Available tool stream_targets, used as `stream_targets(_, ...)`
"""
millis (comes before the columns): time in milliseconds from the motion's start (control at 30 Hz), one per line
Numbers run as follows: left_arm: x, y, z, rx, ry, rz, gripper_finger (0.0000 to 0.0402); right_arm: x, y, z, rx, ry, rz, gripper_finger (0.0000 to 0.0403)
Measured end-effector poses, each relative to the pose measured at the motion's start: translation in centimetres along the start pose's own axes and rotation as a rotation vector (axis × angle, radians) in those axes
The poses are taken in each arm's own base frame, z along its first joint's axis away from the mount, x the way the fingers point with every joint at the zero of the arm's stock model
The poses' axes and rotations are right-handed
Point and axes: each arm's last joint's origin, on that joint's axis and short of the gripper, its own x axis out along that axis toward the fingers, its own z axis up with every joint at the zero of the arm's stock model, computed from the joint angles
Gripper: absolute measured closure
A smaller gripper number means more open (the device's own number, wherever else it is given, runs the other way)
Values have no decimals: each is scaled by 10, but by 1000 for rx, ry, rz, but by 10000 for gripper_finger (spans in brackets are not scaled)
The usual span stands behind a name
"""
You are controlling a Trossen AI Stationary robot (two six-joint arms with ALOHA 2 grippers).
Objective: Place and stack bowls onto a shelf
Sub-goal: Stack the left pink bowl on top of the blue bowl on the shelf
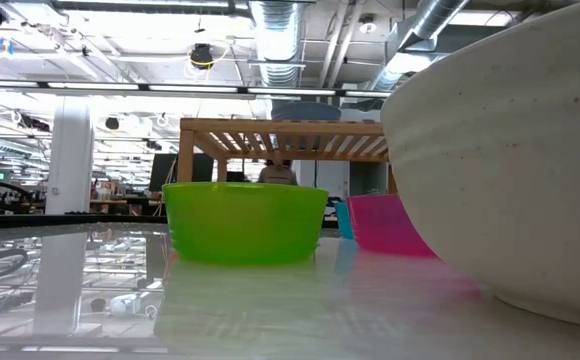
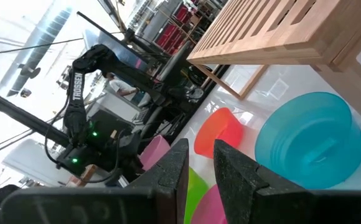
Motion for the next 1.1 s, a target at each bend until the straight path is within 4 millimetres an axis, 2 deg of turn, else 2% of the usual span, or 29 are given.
stream_targets(167, -27, -19, 11, 150, -19, -72, 401, 0, 0, 0, -1, 0, 0, 300)
stream_targets(300, -56, -34, 22, 370, -40, -133, 401, 0, 0, 0, -3, 0, 0, 300)
stream_targets(500, -117, -39, 49, 635, -151, -85, 401, 0, 0, 0, -6, -1, -1, 300)
stream_targets(667, -175, -32, 84, 734, -258, -63, 401, 0, 0, 0, -23, -2, -1, 300)
stream_targets(833, -225, -22, 129, 758, -424, -92, 401, 0, 0, 0, -26, -2, -1, 300)
stream_targets(1100, -271, 7, 205, 759, -661, -60, 401, 0, 0, 0, -25, -2, -1, 300)
